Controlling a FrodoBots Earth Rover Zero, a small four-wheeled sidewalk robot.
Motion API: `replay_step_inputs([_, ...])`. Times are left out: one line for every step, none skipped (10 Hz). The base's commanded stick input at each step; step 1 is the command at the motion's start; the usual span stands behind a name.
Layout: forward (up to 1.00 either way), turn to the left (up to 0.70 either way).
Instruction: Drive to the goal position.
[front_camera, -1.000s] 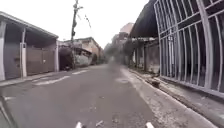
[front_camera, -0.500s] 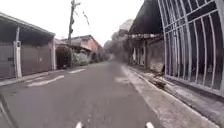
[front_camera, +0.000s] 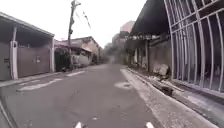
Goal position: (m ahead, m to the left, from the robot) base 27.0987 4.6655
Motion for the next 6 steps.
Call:
replay_step_inputs([0.69, 0.1])
replay_step_inputs([0.69, 0.12])
replay_step_inputs([0.68, 0.13])
replay_step_inputs([0.68, 0.14])
replay_step_inputs([0.69, 0.08])
replay_step_inputs([0.69, 0.01])
